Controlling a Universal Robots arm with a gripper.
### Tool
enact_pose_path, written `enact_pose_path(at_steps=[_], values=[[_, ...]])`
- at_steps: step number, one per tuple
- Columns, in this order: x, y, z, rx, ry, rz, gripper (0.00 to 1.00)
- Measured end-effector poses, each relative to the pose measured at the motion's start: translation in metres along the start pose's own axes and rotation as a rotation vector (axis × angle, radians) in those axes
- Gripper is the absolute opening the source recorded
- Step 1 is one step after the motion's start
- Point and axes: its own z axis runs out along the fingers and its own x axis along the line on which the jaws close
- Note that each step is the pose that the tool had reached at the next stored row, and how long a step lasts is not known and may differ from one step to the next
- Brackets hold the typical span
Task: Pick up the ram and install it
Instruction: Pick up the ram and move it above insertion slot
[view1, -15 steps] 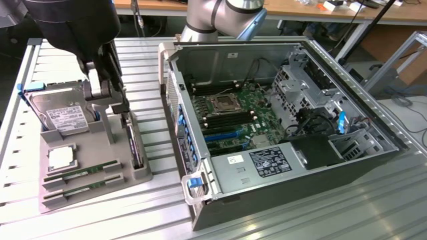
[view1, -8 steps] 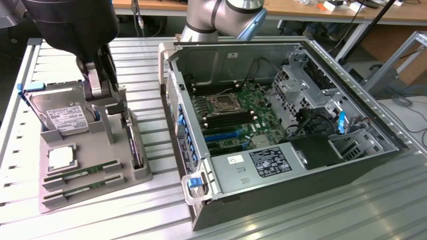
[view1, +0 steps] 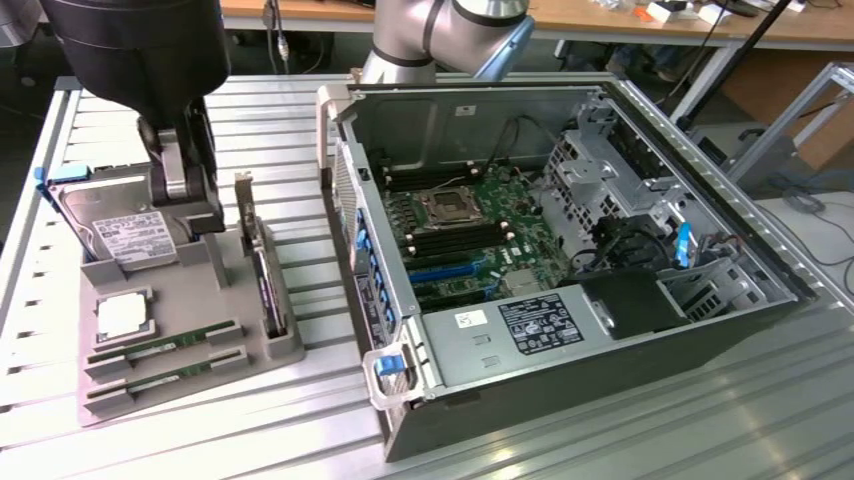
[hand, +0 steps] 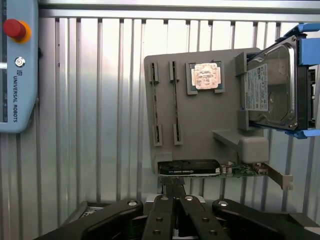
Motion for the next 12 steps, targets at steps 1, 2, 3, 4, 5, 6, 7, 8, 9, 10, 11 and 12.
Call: enact_pose_path(at_steps=[1, 2, 3, 4, 5, 6, 7, 8, 9, 10, 11, 12], values=[[0.0000, 0.0000, 0.0000, 0.0000, 0.0000, 0.000, 0.16], [0.0000, 0.0000, 0.0000, 0.0000, 0.0000, 0.000, 0.16], [0.0000, 0.0000, 0.0000, 0.0000, 0.0000, 0.000, 0.23], [0.0000, 0.0000, 0.0000, 0.0000, 0.0000, 0.000, 0.30], [0.0000, 0.0000, 0.0000, 0.0000, 0.0000, 0.000, 0.30], [0.0000, 0.0000, 0.0000, 0.0000, 0.0000, 0.000, 0.30], [0.0000, 0.0000, 0.0000, 0.0000, 0.0000, 0.000, 0.30], [0.0000, 0.0000, 0.0001, -0.0001, 0.0000, 0.000, 0.30], [0.0000, 0.0000, 0.0006, 0.0000, 0.0000, 0.000, 0.30], [0.0000, 0.0001, 0.0009, 0.0000, 0.0000, 0.000, 0.30], [0.0000, 0.0002, 0.0012, 0.0000, 0.0000, 0.000, 0.30], [-0.0001, 0.0005, 0.0020, 0.0000, 0.0000, 0.000, 0.30]])
